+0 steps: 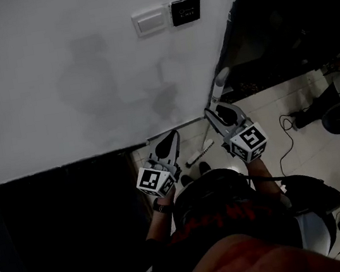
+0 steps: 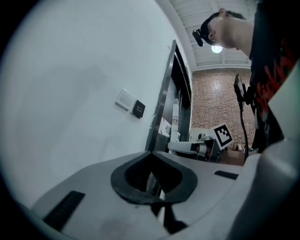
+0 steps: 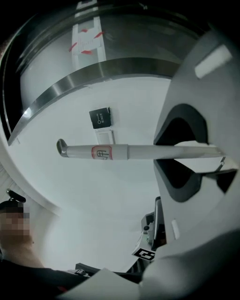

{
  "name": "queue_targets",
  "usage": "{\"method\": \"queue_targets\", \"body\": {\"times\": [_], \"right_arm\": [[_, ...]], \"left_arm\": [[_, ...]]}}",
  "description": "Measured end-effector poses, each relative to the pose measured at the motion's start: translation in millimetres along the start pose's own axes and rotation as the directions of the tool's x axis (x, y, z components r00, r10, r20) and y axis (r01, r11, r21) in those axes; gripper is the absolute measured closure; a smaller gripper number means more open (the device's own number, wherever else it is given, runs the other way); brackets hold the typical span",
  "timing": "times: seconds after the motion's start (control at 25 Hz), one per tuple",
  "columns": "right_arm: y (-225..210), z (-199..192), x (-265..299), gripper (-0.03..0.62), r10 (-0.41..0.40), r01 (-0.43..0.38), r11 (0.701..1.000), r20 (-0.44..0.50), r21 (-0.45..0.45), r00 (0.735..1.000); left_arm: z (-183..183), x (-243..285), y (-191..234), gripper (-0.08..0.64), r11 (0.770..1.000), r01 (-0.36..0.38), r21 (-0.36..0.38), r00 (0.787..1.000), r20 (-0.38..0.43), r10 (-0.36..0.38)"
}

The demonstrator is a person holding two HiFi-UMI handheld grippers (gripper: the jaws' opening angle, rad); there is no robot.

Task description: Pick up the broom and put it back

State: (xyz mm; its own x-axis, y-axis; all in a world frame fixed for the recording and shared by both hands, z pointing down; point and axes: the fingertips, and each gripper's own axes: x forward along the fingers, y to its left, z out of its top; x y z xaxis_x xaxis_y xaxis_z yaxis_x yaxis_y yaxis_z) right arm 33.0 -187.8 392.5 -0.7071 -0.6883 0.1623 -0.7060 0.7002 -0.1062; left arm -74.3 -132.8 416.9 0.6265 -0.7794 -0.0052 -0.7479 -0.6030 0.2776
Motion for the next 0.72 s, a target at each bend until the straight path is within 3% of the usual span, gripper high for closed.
{"method": "queue_targets", "body": {"times": [0.08,0.24,0.48,0.6,0.72], "right_arm": [[-2,2,-4,0.503,-0.002,0.002,1.000,-0.001,-0.004,1.000],[-5,-19,2,0.503,0.003,-0.004,1.000,-0.023,-0.021,1.000],[-10,-85,10,0.502,-0.012,0.012,1.000,-0.148,0.001,0.989],[-12,-117,17,0.503,-0.038,0.043,0.999,-0.201,0.022,0.979],[-21,-163,16,0.503,-0.056,0.077,0.996,-0.311,0.054,0.949]], "left_arm": [[7,0,0,0.557,1.000,-0.012,0.019,1.000,0.005,0.012],[9,-1,24,0.557,0.995,-0.098,-0.014,0.992,0.082,0.098],[-31,0,34,0.557,0.993,-0.111,0.044,0.993,-0.021,0.112],[-37,-6,36,0.558,0.991,-0.131,0.013,0.991,-0.012,0.131],[-37,3,18,0.557,0.990,-0.129,-0.061,0.991,0.024,0.131]]}}
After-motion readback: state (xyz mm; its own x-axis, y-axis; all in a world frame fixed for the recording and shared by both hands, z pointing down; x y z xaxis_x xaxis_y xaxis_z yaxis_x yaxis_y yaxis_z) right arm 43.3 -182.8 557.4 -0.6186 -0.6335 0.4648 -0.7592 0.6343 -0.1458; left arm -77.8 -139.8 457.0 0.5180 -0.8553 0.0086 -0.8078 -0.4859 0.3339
